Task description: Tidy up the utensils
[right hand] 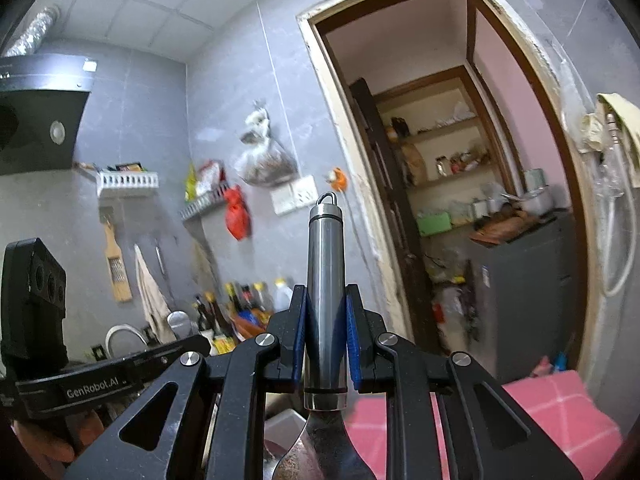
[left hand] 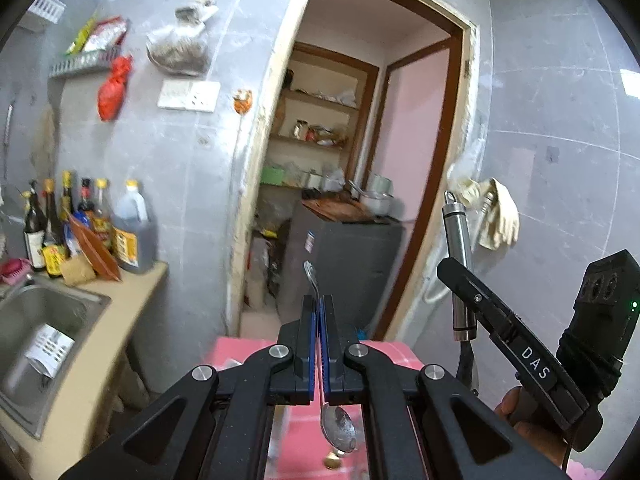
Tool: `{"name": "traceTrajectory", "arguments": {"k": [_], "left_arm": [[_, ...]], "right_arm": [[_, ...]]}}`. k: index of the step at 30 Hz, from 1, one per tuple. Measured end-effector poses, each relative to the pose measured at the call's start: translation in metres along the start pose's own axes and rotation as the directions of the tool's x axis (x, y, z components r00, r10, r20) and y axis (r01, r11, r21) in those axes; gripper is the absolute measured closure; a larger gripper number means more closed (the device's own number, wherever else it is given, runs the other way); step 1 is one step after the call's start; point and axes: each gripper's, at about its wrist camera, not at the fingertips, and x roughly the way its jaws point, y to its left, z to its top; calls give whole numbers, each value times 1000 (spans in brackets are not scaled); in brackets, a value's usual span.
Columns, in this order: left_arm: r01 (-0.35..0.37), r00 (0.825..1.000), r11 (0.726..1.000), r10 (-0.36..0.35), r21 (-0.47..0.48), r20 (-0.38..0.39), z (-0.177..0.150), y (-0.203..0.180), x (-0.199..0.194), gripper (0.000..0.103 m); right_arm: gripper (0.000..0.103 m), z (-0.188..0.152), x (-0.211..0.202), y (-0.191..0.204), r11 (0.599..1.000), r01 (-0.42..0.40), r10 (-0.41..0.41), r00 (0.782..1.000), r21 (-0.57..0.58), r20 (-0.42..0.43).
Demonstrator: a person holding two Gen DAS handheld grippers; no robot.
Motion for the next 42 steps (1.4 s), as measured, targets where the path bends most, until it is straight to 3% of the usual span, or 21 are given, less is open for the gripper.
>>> {"name": "traceTrajectory", "arguments": {"k": [10,18,24,33,42], "left_arm": [[-104,995,993,103,46,17,7,39,-1,100],[-156,987,987,158,47,-24,-24,60,14,100],[-175,982,983,179,59,-57,-43,65,26,100],[-184,977,981,189,65,-94,-56,61,39,100],[-171,977,985,169,-2,-132,-60,68,43,100]], "right_arm": [[87,-45,58,27,991,-117,118,993,61,-3],[87,-109,88,16,982,-165,172,982,88,-73],[87,-136,105,6,982,-170,178,977,76,-118],[87,-144,102,-1,986,-161,166,976,50,-140],[86,-137,101,-3,986,-162,167,976,47,-142]]}}
